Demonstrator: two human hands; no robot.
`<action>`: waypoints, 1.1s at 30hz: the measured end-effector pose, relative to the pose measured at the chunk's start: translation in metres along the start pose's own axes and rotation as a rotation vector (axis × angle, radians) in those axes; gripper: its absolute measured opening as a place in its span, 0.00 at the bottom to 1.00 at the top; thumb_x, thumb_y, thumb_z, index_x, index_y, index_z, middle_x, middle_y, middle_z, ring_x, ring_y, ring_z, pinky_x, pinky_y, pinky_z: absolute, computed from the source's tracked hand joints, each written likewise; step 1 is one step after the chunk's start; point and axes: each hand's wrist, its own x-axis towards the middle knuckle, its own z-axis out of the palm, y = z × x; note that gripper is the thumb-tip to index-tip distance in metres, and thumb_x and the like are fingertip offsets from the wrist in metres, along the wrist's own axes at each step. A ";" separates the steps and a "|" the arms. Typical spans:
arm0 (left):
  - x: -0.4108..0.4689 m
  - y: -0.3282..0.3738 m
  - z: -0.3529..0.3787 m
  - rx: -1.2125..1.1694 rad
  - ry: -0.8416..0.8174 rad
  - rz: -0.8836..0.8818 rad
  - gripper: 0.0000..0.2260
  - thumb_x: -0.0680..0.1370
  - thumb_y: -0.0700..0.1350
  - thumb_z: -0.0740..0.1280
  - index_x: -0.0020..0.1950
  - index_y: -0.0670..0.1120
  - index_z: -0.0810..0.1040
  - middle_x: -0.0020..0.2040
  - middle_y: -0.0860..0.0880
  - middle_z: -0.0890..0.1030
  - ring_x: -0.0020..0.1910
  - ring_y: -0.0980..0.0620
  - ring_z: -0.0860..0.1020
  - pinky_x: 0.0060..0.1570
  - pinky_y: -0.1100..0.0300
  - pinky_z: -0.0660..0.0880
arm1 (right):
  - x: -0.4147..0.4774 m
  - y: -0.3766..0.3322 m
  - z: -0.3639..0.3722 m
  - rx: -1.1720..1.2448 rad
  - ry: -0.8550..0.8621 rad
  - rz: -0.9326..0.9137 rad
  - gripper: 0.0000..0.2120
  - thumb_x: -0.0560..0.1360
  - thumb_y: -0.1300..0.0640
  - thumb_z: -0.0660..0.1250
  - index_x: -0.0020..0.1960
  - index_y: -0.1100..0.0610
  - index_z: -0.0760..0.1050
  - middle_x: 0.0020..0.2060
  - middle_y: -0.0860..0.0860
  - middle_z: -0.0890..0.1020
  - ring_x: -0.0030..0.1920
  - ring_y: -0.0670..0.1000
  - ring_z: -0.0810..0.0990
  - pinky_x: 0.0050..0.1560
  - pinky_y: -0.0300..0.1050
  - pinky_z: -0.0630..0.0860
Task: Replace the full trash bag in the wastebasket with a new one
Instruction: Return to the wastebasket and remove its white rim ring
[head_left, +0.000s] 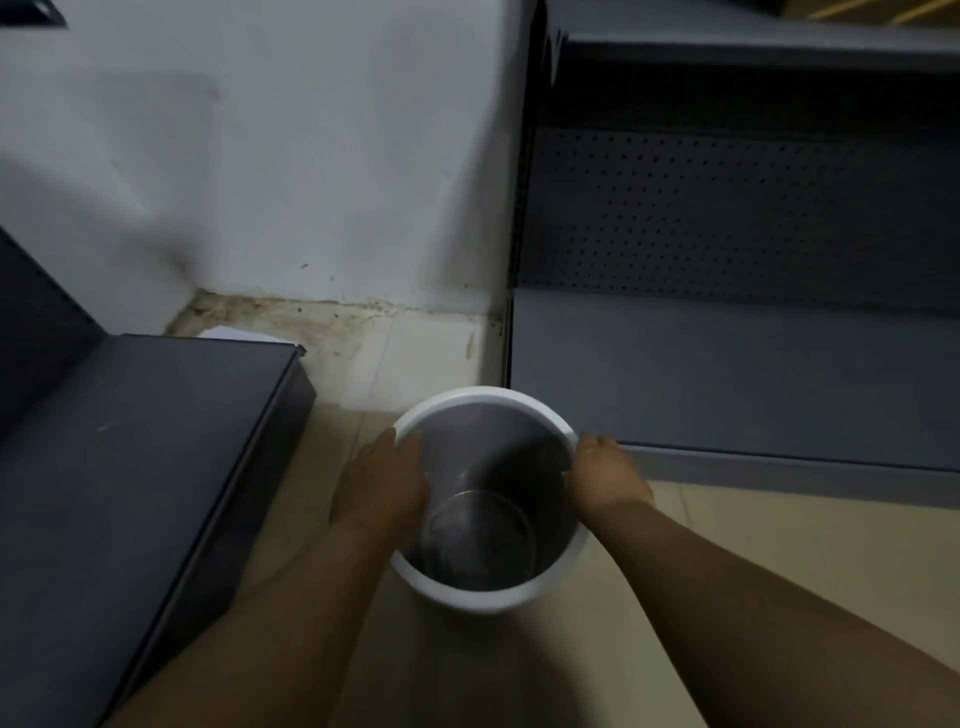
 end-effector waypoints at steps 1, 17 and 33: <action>0.002 -0.003 0.007 0.025 0.008 -0.014 0.14 0.79 0.52 0.57 0.62 0.51 0.71 0.57 0.48 0.77 0.54 0.47 0.77 0.53 0.50 0.77 | 0.004 0.003 0.005 0.018 0.007 0.017 0.17 0.78 0.59 0.60 0.66 0.61 0.68 0.64 0.59 0.73 0.63 0.59 0.74 0.63 0.52 0.72; -0.002 0.003 -0.001 -0.152 0.086 -0.364 0.11 0.79 0.34 0.55 0.58 0.34 0.72 0.58 0.34 0.76 0.56 0.36 0.76 0.54 0.47 0.73 | 0.000 0.007 0.005 0.101 0.092 0.085 0.12 0.77 0.62 0.62 0.59 0.63 0.75 0.56 0.60 0.80 0.57 0.60 0.80 0.56 0.50 0.76; 0.007 0.005 -0.018 0.076 -0.004 -0.243 0.10 0.79 0.37 0.59 0.56 0.38 0.76 0.57 0.38 0.78 0.54 0.39 0.78 0.50 0.51 0.75 | -0.012 0.012 -0.014 0.085 0.081 0.063 0.11 0.77 0.63 0.61 0.56 0.64 0.77 0.51 0.59 0.82 0.52 0.59 0.81 0.50 0.48 0.76</action>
